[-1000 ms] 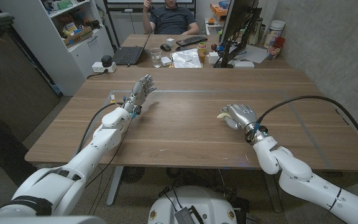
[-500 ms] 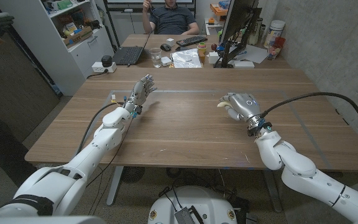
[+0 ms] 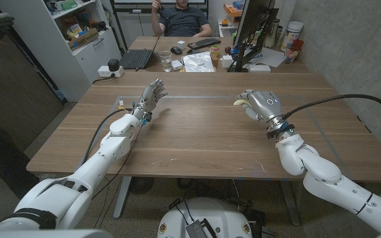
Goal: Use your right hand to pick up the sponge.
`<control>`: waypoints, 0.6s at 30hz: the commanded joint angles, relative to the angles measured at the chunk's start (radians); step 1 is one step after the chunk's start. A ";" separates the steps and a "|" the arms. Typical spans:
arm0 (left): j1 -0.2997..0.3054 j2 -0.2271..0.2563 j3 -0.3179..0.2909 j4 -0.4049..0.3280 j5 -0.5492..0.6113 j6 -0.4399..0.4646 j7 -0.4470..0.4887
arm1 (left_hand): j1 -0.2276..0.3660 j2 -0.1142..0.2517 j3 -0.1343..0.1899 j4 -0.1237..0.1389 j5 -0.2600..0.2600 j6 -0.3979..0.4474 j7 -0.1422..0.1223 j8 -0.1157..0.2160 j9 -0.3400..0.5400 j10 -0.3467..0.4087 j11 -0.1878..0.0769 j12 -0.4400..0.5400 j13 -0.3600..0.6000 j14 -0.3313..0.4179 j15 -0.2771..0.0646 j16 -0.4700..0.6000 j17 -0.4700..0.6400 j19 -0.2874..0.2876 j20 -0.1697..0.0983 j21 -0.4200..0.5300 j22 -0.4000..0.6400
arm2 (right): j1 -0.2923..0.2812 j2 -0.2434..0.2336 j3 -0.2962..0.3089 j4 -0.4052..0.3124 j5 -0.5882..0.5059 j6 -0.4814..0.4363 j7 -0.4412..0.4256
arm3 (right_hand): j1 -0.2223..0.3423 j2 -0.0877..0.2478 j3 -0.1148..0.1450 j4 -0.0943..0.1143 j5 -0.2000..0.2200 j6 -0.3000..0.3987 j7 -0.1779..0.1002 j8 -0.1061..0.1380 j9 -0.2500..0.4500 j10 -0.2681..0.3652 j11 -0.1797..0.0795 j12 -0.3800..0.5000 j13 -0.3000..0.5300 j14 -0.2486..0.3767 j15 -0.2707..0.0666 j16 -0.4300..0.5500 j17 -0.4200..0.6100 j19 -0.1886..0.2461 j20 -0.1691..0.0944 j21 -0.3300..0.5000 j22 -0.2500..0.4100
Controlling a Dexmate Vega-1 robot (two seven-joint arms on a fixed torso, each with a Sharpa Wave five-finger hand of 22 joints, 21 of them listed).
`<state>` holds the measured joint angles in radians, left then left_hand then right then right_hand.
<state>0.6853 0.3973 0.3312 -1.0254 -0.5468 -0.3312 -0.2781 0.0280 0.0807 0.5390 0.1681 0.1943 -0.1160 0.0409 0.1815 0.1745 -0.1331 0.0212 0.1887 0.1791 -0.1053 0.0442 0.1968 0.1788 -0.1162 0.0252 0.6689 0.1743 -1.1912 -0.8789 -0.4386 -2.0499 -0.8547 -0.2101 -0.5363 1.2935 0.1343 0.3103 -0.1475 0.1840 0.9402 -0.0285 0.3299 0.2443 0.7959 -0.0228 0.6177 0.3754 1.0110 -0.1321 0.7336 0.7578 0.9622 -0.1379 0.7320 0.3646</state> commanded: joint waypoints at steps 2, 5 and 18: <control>0.021 0.002 0.000 -0.025 -0.005 0.006 0.015 | -0.010 0.056 -0.003 0.001 0.006 -0.001 0.000 0.002 0.002 0.001 0.003 0.005 0.003 0.000 0.004 0.001 0.002 0.001 0.000 -0.004 0.006 | -0.020 -0.003 0.063 -0.021 -0.035 0.030 -0.071 | 0.029 0.025 -0.006 0.004 0.002 0.016 0.010 0.010 0.005 0.045 -0.033 0.063 0.098 0.042 -0.092 0.011 0.013 0.014 -0.048 0.016 0.005; 0.023 0.001 0.001 -0.026 -0.007 0.005 0.013 | -0.010 0.056 -0.004 0.001 0.006 -0.001 -0.001 0.002 0.002 0.001 0.003 0.005 0.003 0.000 0.004 0.001 0.002 0.001 0.000 -0.005 0.006 | -0.022 -0.002 0.076 -0.022 -0.034 0.041 -0.088 | 0.031 0.023 -0.007 0.002 0.002 0.017 0.011 0.010 0.006 0.050 -0.029 0.067 0.098 0.049 -0.093 0.013 0.020 0.014 -0.049 0.024 0.007; 0.032 0.001 0.003 -0.037 -0.007 0.005 0.024 | -0.010 0.057 -0.005 0.001 0.006 -0.001 0.000 0.002 0.002 0.001 0.003 0.005 0.003 0.000 0.004 0.000 0.002 0.003 0.000 -0.008 0.006 | -0.016 0.006 0.102 -0.014 -0.080 0.069 -0.167 | 0.036 0.020 -0.013 0.002 0.005 0.021 0.015 0.014 0.018 0.059 -0.034 0.078 0.104 0.066 -0.092 0.015 0.044 0.016 -0.054 0.053 0.014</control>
<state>0.7092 0.3986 0.3314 -1.0542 -0.5528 -0.3277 -0.2648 0.0280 0.0807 0.5390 0.1681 0.1943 -0.1160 0.0409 0.1809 0.1745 -0.1331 0.0212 0.1887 0.1791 -0.1053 0.0442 0.1968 0.1788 -0.1163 0.0252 0.6650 0.1795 -1.2100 -0.8807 -0.3659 -2.0694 -0.9076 -0.1655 -0.6425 1.2961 0.1317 0.3020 -0.1476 0.1839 0.9401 -0.0283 0.3338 0.2582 0.8042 -0.0146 0.6198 0.3754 1.0277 -0.1273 0.7404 0.7941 0.9692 -0.1447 0.7763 0.3740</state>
